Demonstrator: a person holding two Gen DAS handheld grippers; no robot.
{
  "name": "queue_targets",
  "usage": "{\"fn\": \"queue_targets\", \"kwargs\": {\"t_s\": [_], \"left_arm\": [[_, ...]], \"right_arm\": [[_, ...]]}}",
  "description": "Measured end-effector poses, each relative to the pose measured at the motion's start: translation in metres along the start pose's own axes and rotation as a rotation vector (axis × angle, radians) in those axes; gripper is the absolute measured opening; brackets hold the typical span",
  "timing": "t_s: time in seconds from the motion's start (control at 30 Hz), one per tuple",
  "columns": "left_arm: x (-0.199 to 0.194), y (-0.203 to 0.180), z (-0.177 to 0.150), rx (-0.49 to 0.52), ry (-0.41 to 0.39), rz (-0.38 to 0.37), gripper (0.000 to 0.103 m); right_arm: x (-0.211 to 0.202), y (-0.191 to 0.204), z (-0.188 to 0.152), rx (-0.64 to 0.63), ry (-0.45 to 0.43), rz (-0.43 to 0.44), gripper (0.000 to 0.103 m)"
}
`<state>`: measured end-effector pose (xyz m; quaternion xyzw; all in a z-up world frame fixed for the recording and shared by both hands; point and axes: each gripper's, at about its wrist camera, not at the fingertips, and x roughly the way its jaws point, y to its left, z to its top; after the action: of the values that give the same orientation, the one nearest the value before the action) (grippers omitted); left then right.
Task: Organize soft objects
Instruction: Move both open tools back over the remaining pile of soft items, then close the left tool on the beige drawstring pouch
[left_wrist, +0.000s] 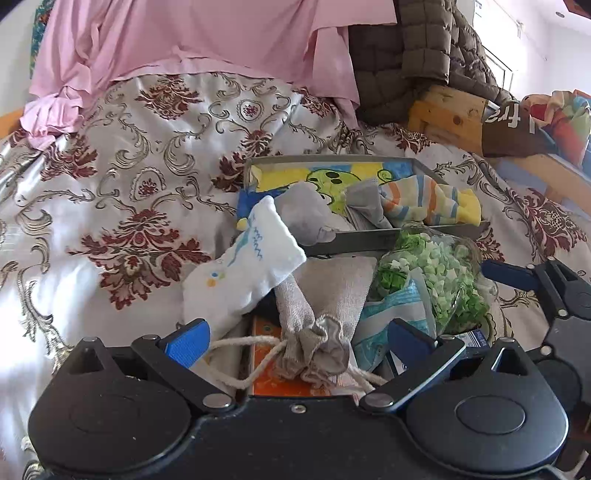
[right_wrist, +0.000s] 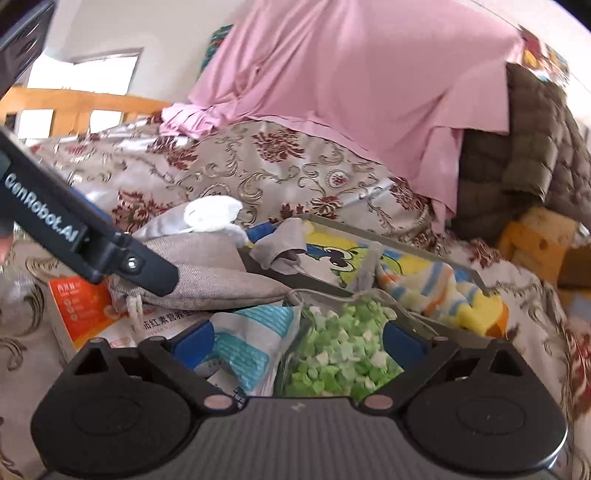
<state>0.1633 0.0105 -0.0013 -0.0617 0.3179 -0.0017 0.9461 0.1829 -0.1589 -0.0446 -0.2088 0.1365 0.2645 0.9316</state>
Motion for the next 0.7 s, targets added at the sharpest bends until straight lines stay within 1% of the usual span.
{"fn": "queue_targets", "kwargs": {"t_s": [0.2,0.27,0.37,0.4,0.5,0.7], "left_arm": [[0.013,-0.002,0.006,0.021,0.042,-0.021,0.090],[0.017,-0.003,0.006,0.027,0.068,-0.025,0.082],[0.022,-0.004,0.004,0.033,0.101,-0.033,0.075],[0.023,-0.004,0.004,0.036,0.108,-0.029,0.075],[0.025,-0.003,0.004,0.032,0.107,-0.017,0.070],[0.024,0.000,0.006,0.019,0.102,0.003,0.060]], "right_arm": [[0.012,0.007,-0.001,-0.057,0.006,0.028,0.092],[0.013,0.009,-0.002,-0.078,0.003,0.028,0.090],[0.015,0.012,-0.002,-0.102,-0.003,0.027,0.087],[0.016,0.012,-0.002,-0.113,-0.005,0.027,0.087],[0.016,0.016,-0.003,-0.140,-0.007,0.021,0.084],[0.016,0.021,-0.004,-0.181,-0.009,0.007,0.074]]}}
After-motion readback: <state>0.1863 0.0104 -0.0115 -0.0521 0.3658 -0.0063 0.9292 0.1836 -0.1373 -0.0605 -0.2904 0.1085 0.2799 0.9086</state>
